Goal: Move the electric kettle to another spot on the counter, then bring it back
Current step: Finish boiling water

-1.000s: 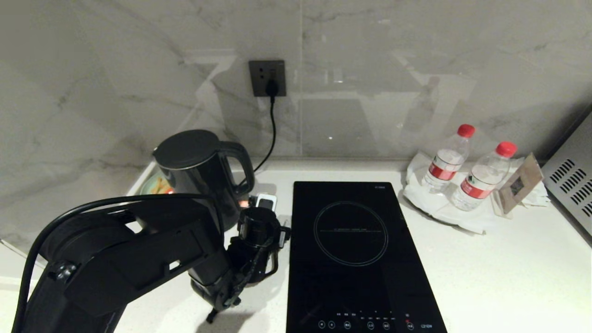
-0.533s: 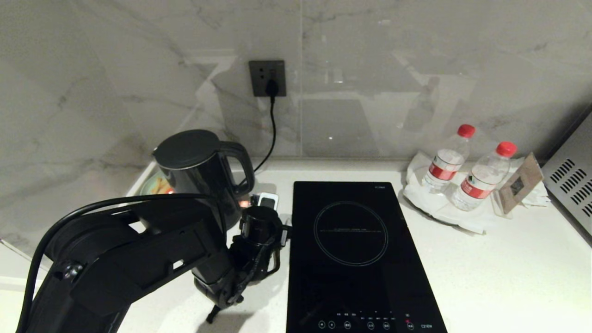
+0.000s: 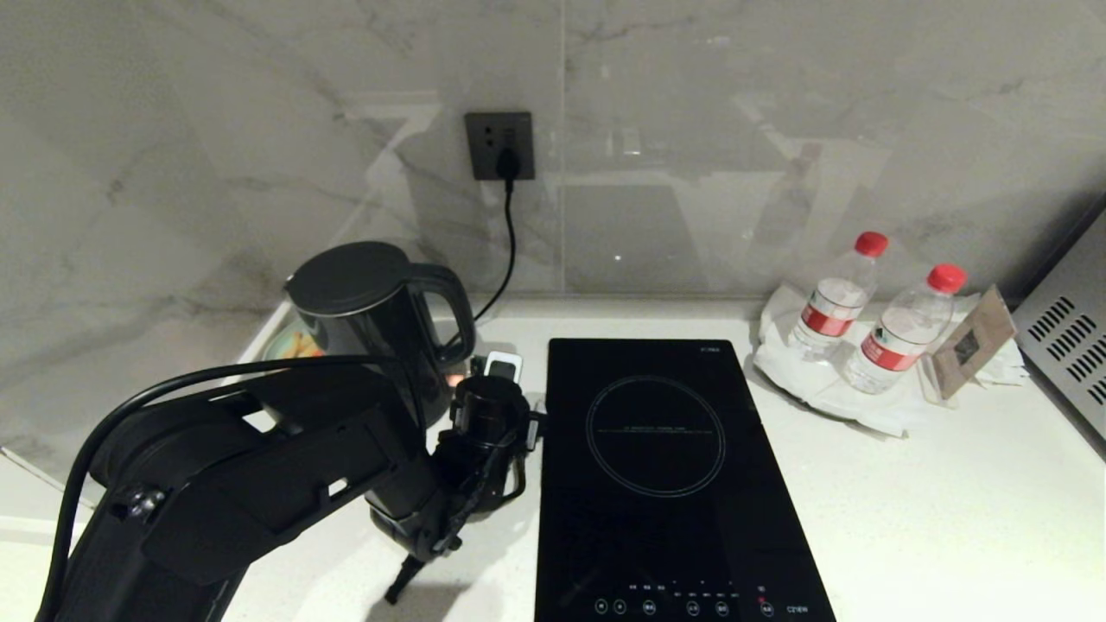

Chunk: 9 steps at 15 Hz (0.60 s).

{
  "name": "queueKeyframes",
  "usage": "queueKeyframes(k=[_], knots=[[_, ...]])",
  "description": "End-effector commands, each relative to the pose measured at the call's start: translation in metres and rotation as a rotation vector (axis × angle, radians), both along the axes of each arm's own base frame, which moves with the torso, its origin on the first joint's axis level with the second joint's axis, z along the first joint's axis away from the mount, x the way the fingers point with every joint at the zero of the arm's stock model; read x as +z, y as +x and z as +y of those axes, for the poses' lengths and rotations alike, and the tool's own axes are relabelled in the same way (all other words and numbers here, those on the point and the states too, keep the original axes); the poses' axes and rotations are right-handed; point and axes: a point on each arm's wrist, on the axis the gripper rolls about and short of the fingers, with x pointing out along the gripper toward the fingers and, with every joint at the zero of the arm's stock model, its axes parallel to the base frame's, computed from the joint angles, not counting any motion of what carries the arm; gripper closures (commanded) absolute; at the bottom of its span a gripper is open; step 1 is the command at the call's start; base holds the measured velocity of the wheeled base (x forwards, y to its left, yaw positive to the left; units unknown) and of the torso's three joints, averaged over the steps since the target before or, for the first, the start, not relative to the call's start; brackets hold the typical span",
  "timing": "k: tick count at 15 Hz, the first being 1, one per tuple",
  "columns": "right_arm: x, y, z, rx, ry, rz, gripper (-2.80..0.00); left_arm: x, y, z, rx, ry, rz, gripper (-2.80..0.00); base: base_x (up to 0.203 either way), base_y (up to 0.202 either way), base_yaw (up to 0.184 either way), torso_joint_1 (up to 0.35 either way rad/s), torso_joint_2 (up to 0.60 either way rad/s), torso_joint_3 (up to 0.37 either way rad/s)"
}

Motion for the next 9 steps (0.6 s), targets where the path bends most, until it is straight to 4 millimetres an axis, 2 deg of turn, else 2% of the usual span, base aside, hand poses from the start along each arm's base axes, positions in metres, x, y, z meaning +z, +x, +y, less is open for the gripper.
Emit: queueKeyframes(k=[1,9], knots=[[0.0,0.0,0.0,0.001,0.0,0.0,0.0,0.0,0.002,0.0,0.005,-0.004,-0.007,-2.8,0.0,0.0,0.0,0.0,0.0,0.0],[0.0,0.0,0.0,0.001,0.0,0.0,0.0,-0.006,0.012,0.014,0.046,0.003,0.005,-2.8,0.0,0.0,0.0,0.0,0.0,0.0]])
